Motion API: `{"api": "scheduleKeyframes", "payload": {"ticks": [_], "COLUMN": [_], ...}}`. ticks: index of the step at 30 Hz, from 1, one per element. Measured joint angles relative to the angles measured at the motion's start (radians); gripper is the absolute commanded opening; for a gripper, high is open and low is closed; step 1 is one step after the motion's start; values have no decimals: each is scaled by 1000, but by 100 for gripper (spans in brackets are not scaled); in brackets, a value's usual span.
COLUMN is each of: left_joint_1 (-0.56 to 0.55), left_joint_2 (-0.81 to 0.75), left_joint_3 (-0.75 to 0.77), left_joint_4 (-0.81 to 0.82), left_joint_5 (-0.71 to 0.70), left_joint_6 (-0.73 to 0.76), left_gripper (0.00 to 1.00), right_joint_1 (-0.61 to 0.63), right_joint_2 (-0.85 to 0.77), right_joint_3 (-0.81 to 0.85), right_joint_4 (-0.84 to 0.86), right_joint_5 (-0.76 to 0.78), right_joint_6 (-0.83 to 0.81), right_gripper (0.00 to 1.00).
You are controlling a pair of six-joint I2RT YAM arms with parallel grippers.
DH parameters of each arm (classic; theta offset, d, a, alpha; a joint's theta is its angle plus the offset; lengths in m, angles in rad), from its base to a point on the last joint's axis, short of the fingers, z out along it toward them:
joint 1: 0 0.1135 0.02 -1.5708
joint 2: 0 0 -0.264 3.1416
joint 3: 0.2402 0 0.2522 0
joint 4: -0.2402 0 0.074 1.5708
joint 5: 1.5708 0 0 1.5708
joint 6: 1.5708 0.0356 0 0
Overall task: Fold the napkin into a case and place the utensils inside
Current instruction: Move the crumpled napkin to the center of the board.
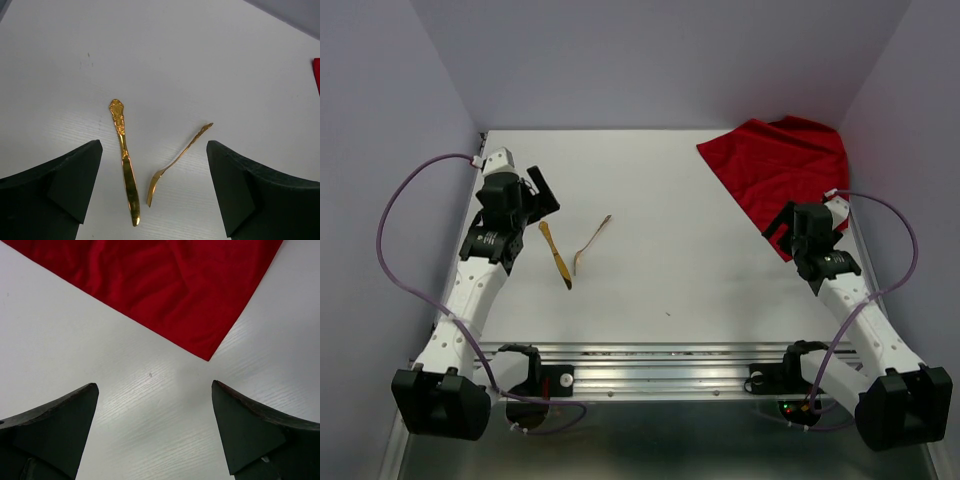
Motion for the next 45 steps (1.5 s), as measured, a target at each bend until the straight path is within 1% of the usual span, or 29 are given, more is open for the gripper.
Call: {"api": "scheduleKeyframes", "payload": {"ticks": [5,8,11,14,18,26,29,30,33,36,37,38,39,40,41,42,45], "left_joint_1": [0,0,0,0,0,0,0,0,0,0,0,0,0,0,0,0,0], "left_joint_2": [17,31,83,134,158,158,158,158,155,144,138,134,125,119,116,109,93], "left_joint_3": [11,15,46,62,62,62,62,61,59,46,39,32,21,14,11,4,-5], "left_joint_4": [-8,-25,-66,-84,-118,-128,-132,-133,-135,-135,-135,-137,-138,-142,-144,-146,-150], "left_joint_5": [23,34,42,56,71,93,92,92,89,90,93,95,97,98,99,100,100], "left_joint_6": [14,19,21,21,21,21,21,21,21,20,20,20,20,20,20,20,20], "left_gripper": [99,99,99,99,99,99,99,99,99,99,99,99,99,99,99,99,99], "right_joint_1": [0,0,0,-14,-56,-119,-130,-132,-134,-134,-135,-135,-135,-135,-136,-137,-138], "right_joint_2": [28,74,159,262,396,529,570,578,592,631,645,653,661,664,665,666,669], "right_joint_3": [0,0,20,59,110,147,149,149,151,164,174,182,187,188,188,188,187], "right_joint_4": [-8,-14,-24,-29,-31,-32,-32,-32,-26,-8,3,11,20,31,34,43,67], "right_joint_5": [4,3,3,-30,-79,-70,-59,-56,-56,-67,-69,-72,-72,-72,-75,-75,-88], "right_joint_6": [9,11,7,6,11,11,10,8,-2,-15,-23,-26,-33,-37,-41,-47,-51], "right_gripper": [100,100,100,100,100,99,97,93,86,71,62,58,48,44,36,22,3]}}
